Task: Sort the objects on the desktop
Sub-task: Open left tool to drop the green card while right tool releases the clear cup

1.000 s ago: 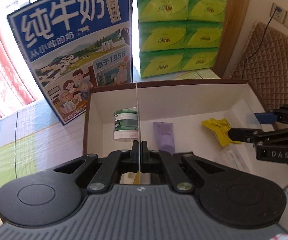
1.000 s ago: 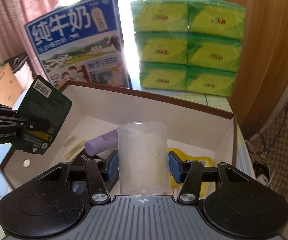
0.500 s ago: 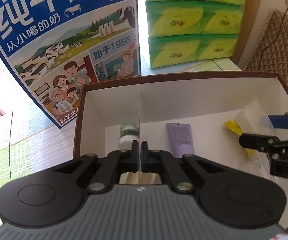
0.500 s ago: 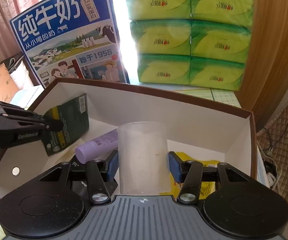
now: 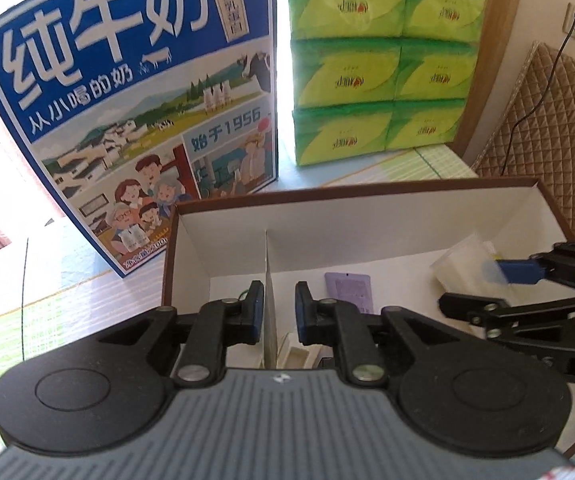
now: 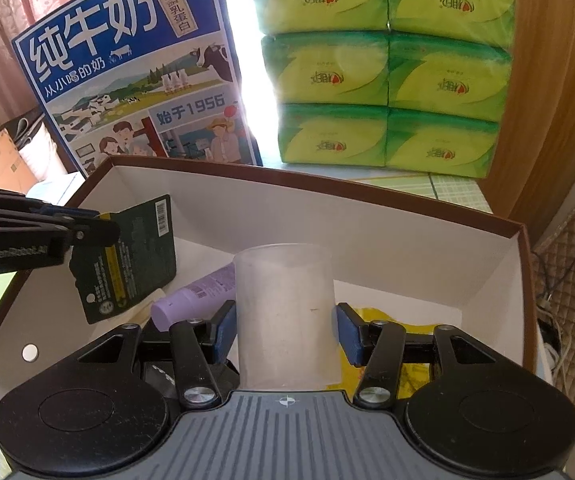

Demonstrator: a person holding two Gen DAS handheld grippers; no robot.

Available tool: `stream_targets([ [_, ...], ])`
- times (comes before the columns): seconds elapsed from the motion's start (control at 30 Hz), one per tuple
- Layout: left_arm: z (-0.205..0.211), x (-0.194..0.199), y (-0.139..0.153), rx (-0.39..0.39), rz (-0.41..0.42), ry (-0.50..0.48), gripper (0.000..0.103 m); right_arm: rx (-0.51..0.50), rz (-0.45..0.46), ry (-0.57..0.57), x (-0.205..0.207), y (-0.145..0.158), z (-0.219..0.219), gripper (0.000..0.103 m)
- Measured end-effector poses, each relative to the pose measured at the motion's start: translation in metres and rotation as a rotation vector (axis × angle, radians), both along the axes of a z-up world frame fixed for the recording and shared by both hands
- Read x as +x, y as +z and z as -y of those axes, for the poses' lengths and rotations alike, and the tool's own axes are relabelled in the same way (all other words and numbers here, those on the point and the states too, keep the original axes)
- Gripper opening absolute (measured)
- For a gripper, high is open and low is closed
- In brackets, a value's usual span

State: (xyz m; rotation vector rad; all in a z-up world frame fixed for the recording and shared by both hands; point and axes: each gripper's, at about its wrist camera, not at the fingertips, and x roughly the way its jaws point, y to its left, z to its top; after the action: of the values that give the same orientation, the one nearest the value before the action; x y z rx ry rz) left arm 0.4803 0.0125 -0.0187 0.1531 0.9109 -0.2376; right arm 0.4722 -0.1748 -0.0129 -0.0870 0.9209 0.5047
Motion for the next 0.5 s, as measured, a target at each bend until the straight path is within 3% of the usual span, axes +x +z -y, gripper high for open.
stream_targets([
  [0.17, -0.002, -0.004, 0.01, -0.011, 0.016, -0.002, 0.017, 0.032, 0.045, 0.014, 0.0, 0.0, -0.003, 0.052],
  [0.2, -0.002, -0.005, 0.011, -0.013, 0.018, -0.001, 0.019, 0.032, 0.057, 0.015, -0.001, 0.001, -0.004, 0.058],
  [0.23, -0.003, -0.006, 0.012, -0.016, 0.019, 0.004, 0.023, 0.036, 0.071, 0.02, -0.002, 0.003, -0.004, 0.07],
  [0.37, -0.007, -0.009, 0.017, -0.023, 0.024, 0.015, 0.026, 0.056, 0.123, 0.034, -0.008, 0.012, 0.001, 0.078],
  [0.5, -0.008, -0.017, 0.023, -0.033, 0.036, 0.012, 0.047, 0.044, 0.11, 0.023, -0.013, 0.019, 0.008, 0.087],
])
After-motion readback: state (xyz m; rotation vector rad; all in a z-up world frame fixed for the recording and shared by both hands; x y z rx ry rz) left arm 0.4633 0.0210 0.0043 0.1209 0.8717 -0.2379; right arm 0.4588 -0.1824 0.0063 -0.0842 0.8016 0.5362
